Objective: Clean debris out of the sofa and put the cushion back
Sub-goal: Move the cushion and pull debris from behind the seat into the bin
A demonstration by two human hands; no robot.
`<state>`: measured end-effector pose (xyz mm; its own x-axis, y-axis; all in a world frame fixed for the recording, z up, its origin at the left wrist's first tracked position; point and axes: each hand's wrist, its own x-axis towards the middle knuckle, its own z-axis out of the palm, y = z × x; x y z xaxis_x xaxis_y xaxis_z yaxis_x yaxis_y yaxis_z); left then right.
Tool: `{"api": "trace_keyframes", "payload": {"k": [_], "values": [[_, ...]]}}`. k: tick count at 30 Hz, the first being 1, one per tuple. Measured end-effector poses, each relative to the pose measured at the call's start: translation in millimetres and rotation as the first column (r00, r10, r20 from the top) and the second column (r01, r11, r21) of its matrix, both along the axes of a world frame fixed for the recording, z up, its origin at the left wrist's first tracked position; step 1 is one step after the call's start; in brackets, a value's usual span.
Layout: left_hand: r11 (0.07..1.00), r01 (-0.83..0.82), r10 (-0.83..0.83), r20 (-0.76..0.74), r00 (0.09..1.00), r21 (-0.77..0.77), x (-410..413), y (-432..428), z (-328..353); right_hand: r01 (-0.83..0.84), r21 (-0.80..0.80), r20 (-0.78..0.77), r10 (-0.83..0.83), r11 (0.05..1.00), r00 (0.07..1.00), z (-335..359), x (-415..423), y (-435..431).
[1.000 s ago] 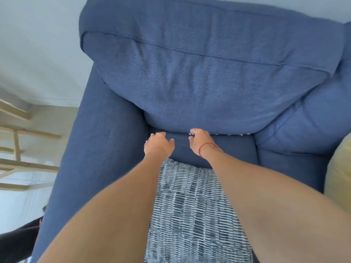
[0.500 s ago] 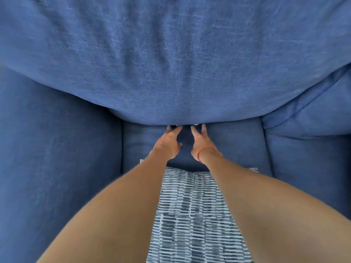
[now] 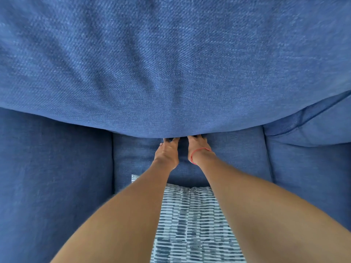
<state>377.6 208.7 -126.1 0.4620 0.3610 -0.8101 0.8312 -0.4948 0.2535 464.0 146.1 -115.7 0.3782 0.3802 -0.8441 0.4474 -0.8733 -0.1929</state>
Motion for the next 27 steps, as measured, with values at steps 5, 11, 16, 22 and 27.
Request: {"api": "trace_keyframes", "payload": {"k": [5, 11, 16, 22, 27], "values": [[0.999, -0.001, 0.004, -0.044, 0.999, 0.053, 1, -13, -2, -0.026, -0.041, 0.052, 0.028, 0.999, 0.998, -2, -1, 5], [0.983, -0.04, 0.023, 0.097, 0.995, 0.178, -12, -11, 16, -0.008, 0.081, 0.137, -0.003, 0.997, 0.991, 13, -8, -7], [0.903, -0.335, 0.23, 0.355, 0.906, 0.27, -30, -17, 56, 0.139, 0.278, 0.226, -0.206, 0.95, 0.952, 50, -25, -22], [0.823, -0.518, 0.405, 0.399, 0.823, 0.234, -47, -14, 131, 0.08, 0.409, 0.278, -0.208, 0.909, 0.938, 119, -37, -17], [0.773, -0.593, 0.45, 0.466, 0.762, 0.224, -69, -3, 191, 0.035, 0.466, 0.283, -0.187, 0.884, 0.941, 178, -54, -3]]}}
